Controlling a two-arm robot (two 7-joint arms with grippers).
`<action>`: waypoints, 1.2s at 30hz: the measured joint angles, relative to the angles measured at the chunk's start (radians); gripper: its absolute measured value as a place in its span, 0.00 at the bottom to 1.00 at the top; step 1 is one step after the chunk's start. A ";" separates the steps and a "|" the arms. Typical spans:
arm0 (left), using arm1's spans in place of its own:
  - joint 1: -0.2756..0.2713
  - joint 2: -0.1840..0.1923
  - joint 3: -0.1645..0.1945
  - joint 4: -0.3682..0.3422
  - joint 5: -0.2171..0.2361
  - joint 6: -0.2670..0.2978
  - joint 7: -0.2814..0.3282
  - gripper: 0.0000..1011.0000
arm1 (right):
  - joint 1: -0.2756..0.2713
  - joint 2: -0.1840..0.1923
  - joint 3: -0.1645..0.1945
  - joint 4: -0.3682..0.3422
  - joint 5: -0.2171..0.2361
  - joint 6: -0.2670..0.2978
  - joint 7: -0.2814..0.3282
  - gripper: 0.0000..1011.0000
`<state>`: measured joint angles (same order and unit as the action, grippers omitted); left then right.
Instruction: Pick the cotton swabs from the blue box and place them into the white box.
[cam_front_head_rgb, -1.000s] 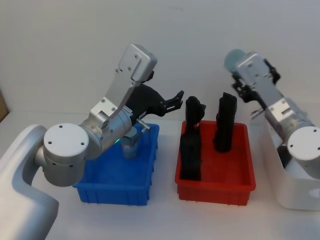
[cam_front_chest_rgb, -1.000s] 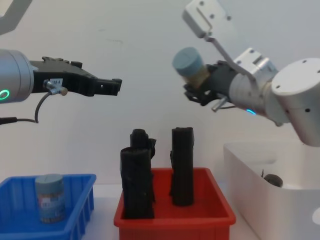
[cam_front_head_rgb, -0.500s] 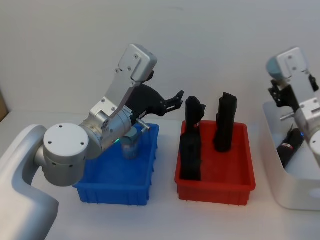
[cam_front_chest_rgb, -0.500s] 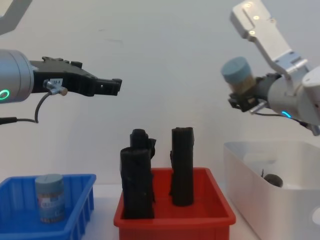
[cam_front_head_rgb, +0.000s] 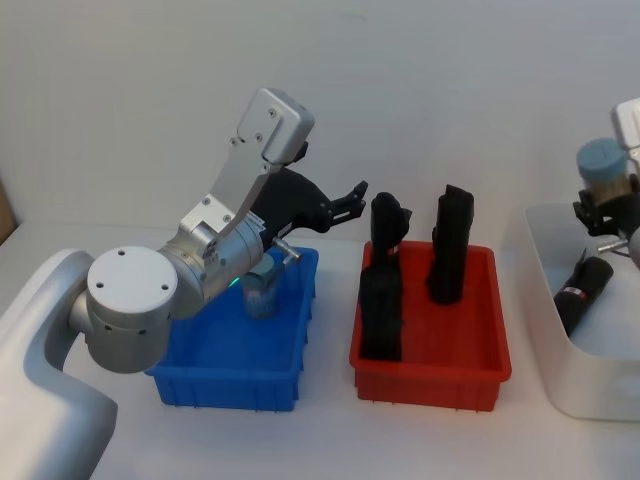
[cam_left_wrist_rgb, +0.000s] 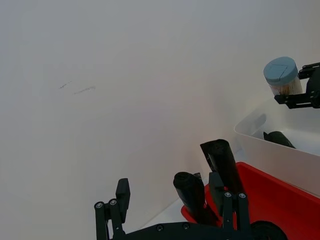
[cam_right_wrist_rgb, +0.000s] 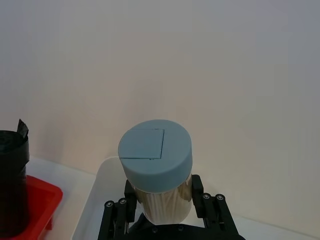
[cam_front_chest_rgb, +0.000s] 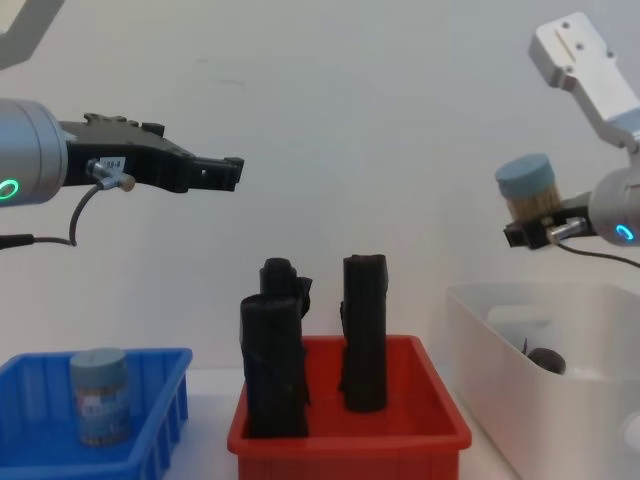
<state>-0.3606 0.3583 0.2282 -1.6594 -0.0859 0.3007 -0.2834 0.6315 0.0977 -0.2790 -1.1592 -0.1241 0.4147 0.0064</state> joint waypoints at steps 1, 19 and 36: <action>0.000 0.000 0.000 0.000 0.000 0.000 0.000 0.99 | 0.001 0.001 0.003 0.000 0.007 0.006 0.007 0.64; 0.000 0.000 0.000 0.000 0.000 0.000 0.000 0.99 | 0.032 0.014 0.045 0.006 0.096 0.076 0.126 0.97; 0.000 0.000 0.000 0.000 0.000 0.000 0.000 0.99 | 0.039 0.017 0.054 0.008 0.116 0.091 0.152 0.99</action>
<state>-0.3606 0.3583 0.2282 -1.6594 -0.0859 0.3008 -0.2835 0.6705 0.1143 -0.2246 -1.1508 -0.0086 0.5057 0.1588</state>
